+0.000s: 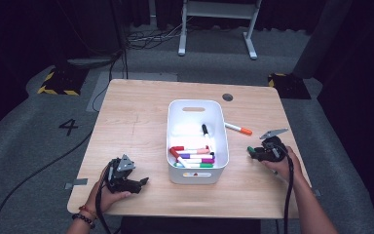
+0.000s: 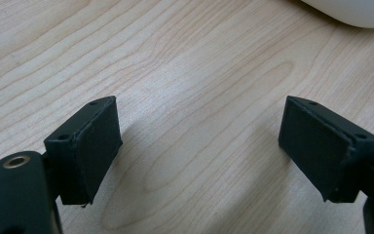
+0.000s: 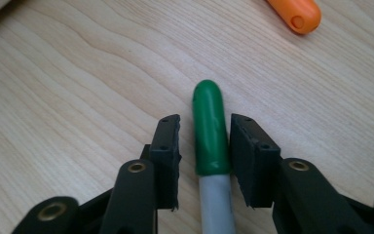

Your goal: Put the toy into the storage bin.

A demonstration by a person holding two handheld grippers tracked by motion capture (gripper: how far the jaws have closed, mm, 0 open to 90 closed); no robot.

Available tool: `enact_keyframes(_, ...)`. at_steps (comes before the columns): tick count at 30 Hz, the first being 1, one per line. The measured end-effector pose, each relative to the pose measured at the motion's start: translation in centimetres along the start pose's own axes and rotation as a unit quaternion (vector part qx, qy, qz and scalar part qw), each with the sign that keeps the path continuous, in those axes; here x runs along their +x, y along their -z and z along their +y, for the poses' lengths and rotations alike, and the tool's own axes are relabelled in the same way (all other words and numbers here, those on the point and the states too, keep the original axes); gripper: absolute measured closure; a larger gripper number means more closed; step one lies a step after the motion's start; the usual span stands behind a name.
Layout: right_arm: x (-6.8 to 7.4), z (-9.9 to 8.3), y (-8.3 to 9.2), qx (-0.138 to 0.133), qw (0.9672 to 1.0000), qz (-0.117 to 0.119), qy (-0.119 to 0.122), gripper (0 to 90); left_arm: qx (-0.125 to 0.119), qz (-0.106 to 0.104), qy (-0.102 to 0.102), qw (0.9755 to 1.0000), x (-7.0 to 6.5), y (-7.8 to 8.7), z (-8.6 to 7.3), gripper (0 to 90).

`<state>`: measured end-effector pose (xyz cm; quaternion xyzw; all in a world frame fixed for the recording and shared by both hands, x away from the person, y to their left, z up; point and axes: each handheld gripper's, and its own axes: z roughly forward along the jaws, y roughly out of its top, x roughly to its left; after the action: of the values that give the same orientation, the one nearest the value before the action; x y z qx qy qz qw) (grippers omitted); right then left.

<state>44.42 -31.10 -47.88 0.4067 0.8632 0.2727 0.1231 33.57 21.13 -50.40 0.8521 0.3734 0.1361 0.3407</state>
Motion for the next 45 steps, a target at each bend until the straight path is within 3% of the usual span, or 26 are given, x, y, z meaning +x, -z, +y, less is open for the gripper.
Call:
enact_keyframes(5, 0.8, -0.8, 0.2, -0.021, 0.9998, 0.005, 0.004, 73.8, 0.0, 0.0, 0.0, 1.0, 0.0, 0.0, 0.0, 15.7)
enact_keyframes(10, 1.2, -1.1, 0.2, -0.033, 0.9994, 0.005, 0.005, 74.7, 0.0, 0.0, 0.0, 1.0, 0.0, 0.0, 0.0, 15.7)
enact_keyframes(15, 1.9, -1.3, 0.1, -0.044, 0.9986, 0.025, 0.015, 75.0, 0.0, 0.0, 0.0, 1.0, 0.0, 0.0, 0.0, 15.7)
enact_keyframes(18, 2.1, -1.3, 0.5, -0.064, 0.9971, 0.039, 0.015, 75.1, 0.0, 0.0, 0.0, 1.0, 0.0, 0.0, 0.0, 15.8)
enact_keyframes(23, 2.6, -0.9, 1.9, -0.095, 0.9945, 0.038, 0.023, 75.2, 0.0, 0.0, 0.0, 1.0, 0.0, 0.0, 0.0, 15.7)
enact_keyframes(26, 3.2, -0.5, 3.1, -0.123, 0.9908, 0.051, 0.027, 75.1, 0.0, 0.0, 0.001, 1.0, 0.0, 0.0, 0.0, 15.7)
enact_keyframes(33, 5.0, 1.3, 6.6, -0.166, 0.9823, 0.059, 0.064, 75.1, 0.0, 0.0, 0.0, 1.0, 0.0, 0.0, 0.0, 15.7)
enact_keyframes(45, 8.2, 6.1, 11.6, -0.184, 0.9719, 0.064, 0.132, 75.1, 0.0, 0.0, 0.001, 1.0, 0.0, 0.0, 0.0, 15.8)
